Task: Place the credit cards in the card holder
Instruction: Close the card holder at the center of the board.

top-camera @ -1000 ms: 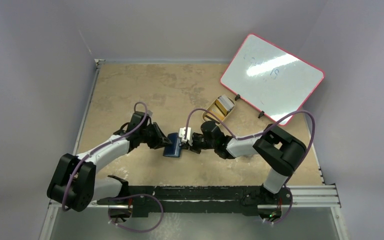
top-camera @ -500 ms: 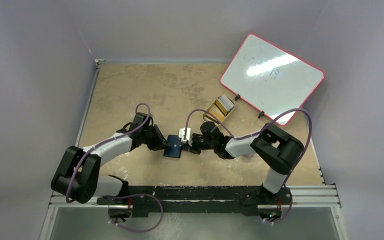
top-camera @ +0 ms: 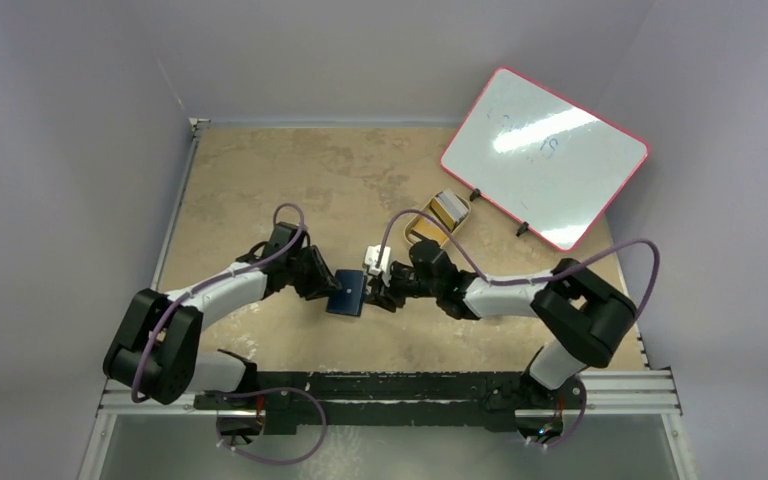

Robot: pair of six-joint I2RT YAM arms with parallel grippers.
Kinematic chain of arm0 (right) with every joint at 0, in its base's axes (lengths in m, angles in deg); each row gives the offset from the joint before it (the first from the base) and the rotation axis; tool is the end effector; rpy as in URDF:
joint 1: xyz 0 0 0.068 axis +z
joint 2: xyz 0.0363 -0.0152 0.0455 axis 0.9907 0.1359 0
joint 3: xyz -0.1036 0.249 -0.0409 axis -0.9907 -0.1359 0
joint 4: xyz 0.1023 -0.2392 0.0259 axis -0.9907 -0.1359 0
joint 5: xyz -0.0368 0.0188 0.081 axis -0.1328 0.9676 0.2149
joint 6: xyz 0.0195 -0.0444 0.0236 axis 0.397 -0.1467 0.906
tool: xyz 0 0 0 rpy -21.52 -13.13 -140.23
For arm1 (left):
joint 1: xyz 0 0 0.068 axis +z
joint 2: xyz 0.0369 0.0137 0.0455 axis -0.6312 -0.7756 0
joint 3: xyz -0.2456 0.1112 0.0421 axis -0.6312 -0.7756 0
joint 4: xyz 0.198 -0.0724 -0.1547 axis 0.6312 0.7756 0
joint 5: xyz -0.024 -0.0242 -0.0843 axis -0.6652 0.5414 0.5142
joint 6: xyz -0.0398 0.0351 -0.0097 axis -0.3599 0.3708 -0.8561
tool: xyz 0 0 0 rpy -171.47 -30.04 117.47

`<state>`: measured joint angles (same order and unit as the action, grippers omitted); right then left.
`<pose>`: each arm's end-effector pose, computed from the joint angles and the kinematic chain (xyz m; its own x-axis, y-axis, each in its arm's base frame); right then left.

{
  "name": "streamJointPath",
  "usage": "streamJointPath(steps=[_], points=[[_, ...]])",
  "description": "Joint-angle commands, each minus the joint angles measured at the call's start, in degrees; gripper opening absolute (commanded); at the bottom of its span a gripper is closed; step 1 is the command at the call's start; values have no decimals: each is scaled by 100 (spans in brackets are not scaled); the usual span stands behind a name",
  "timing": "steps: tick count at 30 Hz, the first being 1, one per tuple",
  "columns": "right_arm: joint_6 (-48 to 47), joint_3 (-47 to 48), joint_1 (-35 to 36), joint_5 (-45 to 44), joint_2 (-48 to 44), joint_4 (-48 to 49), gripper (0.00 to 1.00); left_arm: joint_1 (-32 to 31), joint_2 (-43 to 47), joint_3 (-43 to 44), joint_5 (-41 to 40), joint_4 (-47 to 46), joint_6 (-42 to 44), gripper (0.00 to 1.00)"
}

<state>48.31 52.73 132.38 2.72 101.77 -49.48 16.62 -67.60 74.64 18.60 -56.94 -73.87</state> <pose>0.1913 0.2527 0.1666 0.0184 -0.3369 -0.9414 -0.9746 0.2041 -0.0921 0.2139 -0.0988 0.1506 -0.8622 -0.4850 -0.1460 -0.3278 0.7541 -0.5691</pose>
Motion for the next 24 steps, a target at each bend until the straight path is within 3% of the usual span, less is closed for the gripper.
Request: streamJointPath(steps=[1, 6, 11, 15, 24], points=[[801, -127, -12, 35, -636, -53, 45, 19, -126, 236, -858, 481, 430, 30], [2485, 94, -28, -673, -1087, -709, 48, 12, -344, 336, -910, 667, 619, 33], [4485, 748, -211, -1266, -757, -2313, 47, -30, -423, 192, -724, 459, 430, 34], [5831, 298, -363, -704, -707, -1579, 45, -202, -284, 79, -758, 382, 130, 30], [6627, 296, -394, -754, -299, -1278, 32, -819, -50, -355, -906, -230, -885, 19]])
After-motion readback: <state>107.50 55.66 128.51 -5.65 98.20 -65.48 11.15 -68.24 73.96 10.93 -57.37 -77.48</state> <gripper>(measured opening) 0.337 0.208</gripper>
